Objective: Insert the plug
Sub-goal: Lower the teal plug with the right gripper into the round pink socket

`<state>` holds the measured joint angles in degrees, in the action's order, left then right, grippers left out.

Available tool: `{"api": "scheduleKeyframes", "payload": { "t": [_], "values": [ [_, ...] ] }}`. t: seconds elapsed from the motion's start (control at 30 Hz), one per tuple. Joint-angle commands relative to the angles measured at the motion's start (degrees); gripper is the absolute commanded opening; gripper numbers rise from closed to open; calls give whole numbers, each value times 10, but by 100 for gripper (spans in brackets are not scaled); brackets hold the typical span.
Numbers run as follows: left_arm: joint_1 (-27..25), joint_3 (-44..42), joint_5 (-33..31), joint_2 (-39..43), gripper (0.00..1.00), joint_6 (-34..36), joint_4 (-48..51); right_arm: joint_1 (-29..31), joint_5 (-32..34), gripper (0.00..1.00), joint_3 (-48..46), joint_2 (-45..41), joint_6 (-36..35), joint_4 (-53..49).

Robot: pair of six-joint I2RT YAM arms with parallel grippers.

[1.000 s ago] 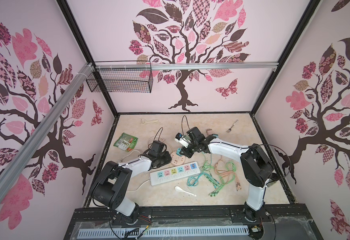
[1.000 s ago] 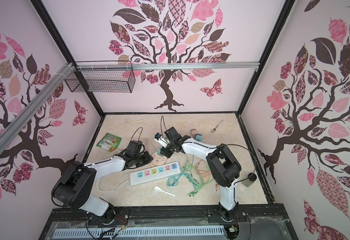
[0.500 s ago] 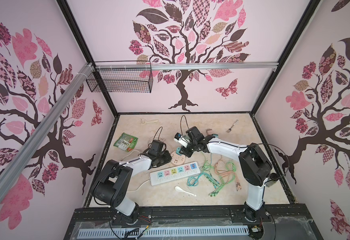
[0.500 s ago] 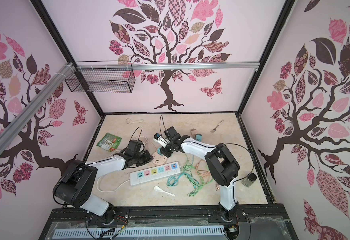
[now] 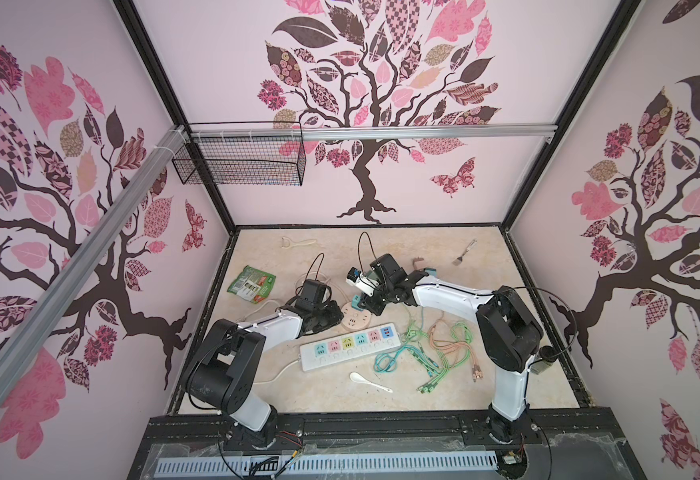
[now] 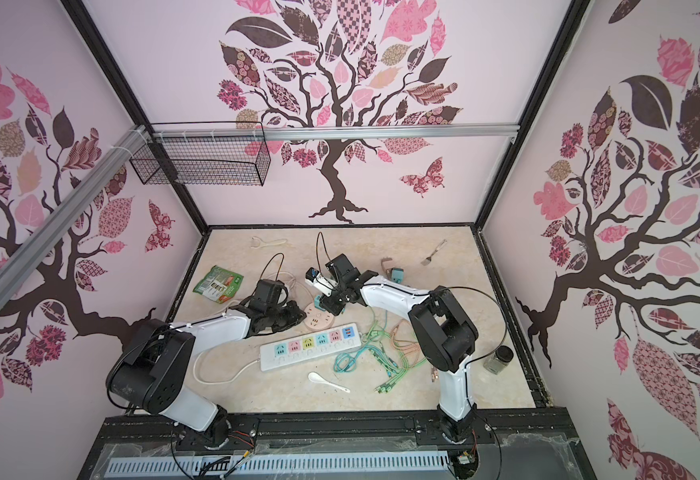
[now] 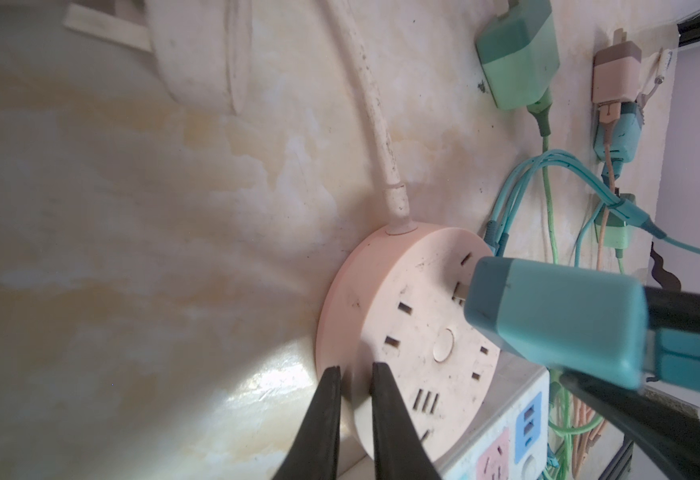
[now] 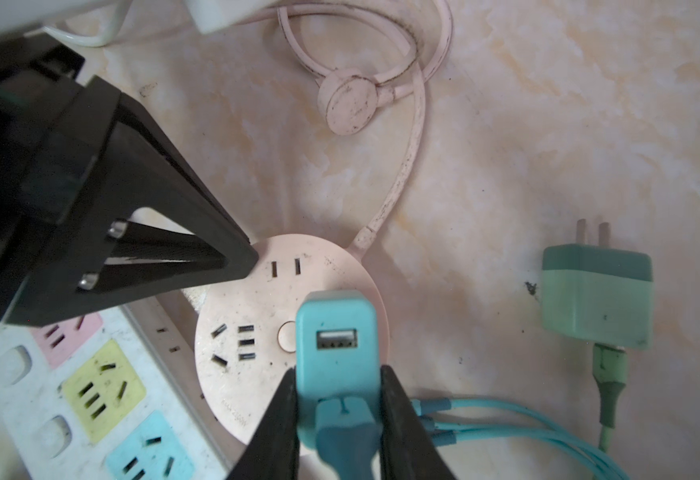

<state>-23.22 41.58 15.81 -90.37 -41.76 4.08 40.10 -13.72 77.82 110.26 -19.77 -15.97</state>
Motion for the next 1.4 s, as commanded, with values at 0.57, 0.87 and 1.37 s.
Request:
{"api": "scheduleKeyframes", "payload": {
  "t": [0.57,0.87,1.37],
  "values": [
    [12,9,-4,4,17,16,22,3,77,6,22,71,-15,-97],
    [16,1,-3,11,17,14,15,4,117,5,24,85,-7,-111],
    [27,-6,7,16,17,13,4,9,161,5,33,101,-20,-161]
  ]
}}
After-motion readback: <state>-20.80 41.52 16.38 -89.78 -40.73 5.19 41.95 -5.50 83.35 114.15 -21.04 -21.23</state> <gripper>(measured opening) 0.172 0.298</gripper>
